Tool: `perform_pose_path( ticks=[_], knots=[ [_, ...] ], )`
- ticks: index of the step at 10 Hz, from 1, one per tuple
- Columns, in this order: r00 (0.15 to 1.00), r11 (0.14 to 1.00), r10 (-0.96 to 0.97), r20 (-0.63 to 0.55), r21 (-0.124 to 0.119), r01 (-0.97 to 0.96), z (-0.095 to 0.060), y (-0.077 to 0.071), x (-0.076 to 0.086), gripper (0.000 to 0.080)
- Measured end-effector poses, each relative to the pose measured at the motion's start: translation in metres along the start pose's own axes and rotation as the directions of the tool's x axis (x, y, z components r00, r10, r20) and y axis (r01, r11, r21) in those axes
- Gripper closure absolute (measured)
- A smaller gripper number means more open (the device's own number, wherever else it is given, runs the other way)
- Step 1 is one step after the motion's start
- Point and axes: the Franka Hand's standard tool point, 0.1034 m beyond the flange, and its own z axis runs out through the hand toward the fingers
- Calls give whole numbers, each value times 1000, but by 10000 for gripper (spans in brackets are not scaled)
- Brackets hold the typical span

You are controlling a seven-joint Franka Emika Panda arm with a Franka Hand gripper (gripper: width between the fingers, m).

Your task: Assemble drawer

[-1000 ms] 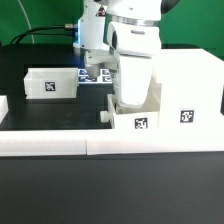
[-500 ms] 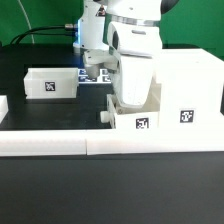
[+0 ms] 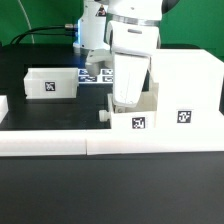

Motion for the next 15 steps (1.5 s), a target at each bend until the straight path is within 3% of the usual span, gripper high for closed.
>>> perform_pose_path(
  ticks=[3, 5, 6, 7, 8, 10, 13, 15],
  knots=[
    [1000, 1000, -5, 0, 2, 5, 1, -1, -1, 755],
    [1000, 1000, -1, 20, 30, 0, -17, -1, -7, 436],
    [1000, 999, 1, 30, 44, -3, -26, 1, -9, 436],
    [999, 999, 5, 40, 53, -7, -34, 4, -12, 255],
    [999, 998, 8, 48, 60, -11, -41, 7, -15, 183],
    [998, 998, -29, 51, 60, 26, -50, 11, -31, 156],
    [986, 985, -162, 43, 74, 159, -46, 13, -73, 151],
    [989, 987, -145, 39, 74, 142, -45, 12, -72, 151]
  ],
)
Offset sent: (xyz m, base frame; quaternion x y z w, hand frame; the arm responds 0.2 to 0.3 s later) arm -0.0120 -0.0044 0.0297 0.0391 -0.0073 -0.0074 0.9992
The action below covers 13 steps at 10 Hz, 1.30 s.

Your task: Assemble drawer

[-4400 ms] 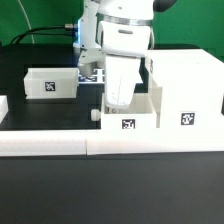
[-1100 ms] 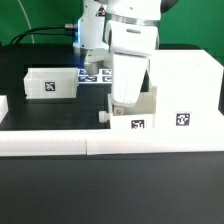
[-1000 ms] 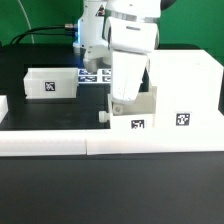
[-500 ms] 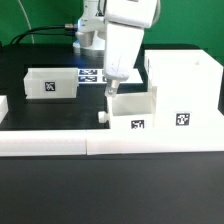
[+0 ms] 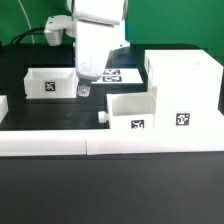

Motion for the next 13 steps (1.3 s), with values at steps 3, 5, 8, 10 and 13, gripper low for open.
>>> perform_pose_path(
  ticks=[3, 5, 8, 10, 13],
  knots=[
    [997, 998, -53, -60, 18, 54, 19, -5, -4, 151],
    [988, 999, -43, -147, 12, 45, 21, -6, -4, 151],
    [971, 998, -27, -238, 43, 39, 29, -15, -1, 151],
    [969, 998, -23, -246, 59, 39, 34, -19, 17, 151],
    [968, 998, -3, -251, 67, 21, 31, -13, 38, 151]
  ],
)
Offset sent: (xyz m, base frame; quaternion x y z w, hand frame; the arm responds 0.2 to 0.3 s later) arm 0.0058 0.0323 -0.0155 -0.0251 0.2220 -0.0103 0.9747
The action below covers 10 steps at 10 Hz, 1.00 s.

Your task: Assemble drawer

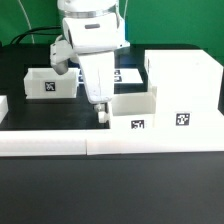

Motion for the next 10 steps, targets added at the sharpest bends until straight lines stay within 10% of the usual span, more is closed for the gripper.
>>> perform_pose_path(
  ticks=[5, 10],
  knots=[
    [998, 998, 58, -5, 5, -58, -7, 14, 29, 151],
    [998, 998, 70, -5, 6, -70, -7, 13, 23, 151]
  ],
)
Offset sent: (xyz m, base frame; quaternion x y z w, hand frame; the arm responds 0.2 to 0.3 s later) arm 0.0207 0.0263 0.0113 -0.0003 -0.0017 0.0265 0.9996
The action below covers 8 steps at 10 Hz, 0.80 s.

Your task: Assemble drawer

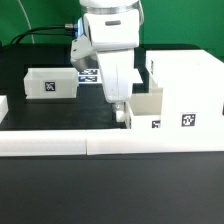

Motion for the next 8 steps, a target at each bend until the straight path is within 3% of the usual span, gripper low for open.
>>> perform_pose_path(
  ticks=[5, 8],
  knots=[
    [1000, 1000, 14, -5, 4, -14, 0, 8, -23, 151],
    [999, 999, 49, -8, 5, -49, 2, 11, -11, 151]
  ],
)
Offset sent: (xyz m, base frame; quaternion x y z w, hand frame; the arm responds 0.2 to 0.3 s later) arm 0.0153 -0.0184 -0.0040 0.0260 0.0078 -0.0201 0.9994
